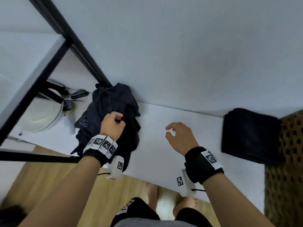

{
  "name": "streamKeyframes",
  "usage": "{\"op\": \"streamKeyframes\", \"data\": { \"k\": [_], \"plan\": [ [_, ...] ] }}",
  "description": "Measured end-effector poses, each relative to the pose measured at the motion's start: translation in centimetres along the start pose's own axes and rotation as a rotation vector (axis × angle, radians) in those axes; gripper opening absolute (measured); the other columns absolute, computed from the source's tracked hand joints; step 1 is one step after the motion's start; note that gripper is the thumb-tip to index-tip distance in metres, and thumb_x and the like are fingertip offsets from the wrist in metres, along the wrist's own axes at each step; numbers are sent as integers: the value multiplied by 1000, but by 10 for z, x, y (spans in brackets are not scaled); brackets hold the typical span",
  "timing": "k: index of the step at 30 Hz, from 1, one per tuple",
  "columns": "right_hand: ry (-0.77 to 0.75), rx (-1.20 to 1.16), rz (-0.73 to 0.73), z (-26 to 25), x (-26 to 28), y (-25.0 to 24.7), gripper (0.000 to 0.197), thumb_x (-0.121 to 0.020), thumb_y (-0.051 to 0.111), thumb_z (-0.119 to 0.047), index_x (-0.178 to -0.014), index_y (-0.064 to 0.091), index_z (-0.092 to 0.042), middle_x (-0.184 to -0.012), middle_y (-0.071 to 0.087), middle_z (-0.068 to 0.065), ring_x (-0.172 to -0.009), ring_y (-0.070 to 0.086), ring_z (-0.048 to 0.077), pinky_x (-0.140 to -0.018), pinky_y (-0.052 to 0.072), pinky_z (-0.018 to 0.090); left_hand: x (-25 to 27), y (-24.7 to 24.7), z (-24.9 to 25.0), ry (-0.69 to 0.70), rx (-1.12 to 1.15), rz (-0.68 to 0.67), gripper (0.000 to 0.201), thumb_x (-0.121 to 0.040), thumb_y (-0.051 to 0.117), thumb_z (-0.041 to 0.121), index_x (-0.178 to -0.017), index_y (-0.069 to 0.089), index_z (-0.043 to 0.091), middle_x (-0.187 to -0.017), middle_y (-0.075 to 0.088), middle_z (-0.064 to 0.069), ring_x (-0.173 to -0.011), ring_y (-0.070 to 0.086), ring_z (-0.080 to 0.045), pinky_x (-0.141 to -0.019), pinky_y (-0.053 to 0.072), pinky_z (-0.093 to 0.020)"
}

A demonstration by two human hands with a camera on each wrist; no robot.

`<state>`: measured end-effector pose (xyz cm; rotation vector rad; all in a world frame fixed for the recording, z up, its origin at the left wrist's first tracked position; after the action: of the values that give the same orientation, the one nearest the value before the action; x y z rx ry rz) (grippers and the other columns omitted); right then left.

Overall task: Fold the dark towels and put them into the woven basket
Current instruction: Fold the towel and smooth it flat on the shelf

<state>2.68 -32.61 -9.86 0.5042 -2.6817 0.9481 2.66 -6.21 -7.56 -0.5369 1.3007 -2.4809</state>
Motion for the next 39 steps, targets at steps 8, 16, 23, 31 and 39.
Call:
{"op": "streamKeyframes", "data": {
  "k": [8, 16, 23, 31, 39],
  "plan": [
    [13, 66, -53, -65, -13, 53, 19, -93, 56, -22, -110, 65, -21, -113, 59, -3, -98, 55, 10, -81, 35, 15, -30, -32, -60, 120, -6, -5, 22, -82, 76, 22, -82, 55, 19, -87, 50, -4, -78, 49, -15, -79, 41, -26],
    [50, -37, 77, -98, -2, 38, 21, -94, 57, -18, -113, 66, -21, -113, 64, -9, -97, 59, 5, -81, 40, 13, -11, -63, -3, 235, 457, -108, 21, -86, 71, 16, -75, 56, 27, -89, 57, 3, -75, 53, 5, -71, 37, -1],
    [20, -277, 300, -110, 26, -24, 46, -90, 64, -20, -129, 47, -36, -113, 62, -12, -92, 64, -1, -70, 47, 14, 44, -99, 108, 509, 820, -424, 23, -92, 61, 4, -76, 50, 16, -111, 70, -4, -99, 65, -6, -88, 47, -16],
    [-76, -303, 276, -85, 119, -70, 39, -84, 61, -12, -84, 67, -51, -81, 70, -20, -74, 65, -5, -68, 50, 16, 139, -92, 185, 691, 905, -907, 15, -98, 49, 11, -85, 42, 11, -114, 71, -12, -103, 67, -23, -90, 53, -34],
    [-62, -585, 249, -52, 196, -59, 21, -101, 51, -20, -98, 70, -13, -80, 70, -2, -78, 69, 11, -72, 59, 29, 192, -74, 185, 544, 978, -661, 14, -100, 45, 11, -86, 48, 12, -112, 72, -6, -106, 66, -26, -93, 51, -42]
  ]
}}
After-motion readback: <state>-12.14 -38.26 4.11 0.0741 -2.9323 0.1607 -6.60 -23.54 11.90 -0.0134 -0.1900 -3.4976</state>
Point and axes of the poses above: each hand's wrist, its own x-axis away from the middle knuckle, its own y-axis out of the palm, z = x × y, the point moved 4 cm from there along -x, towards the middle knuckle
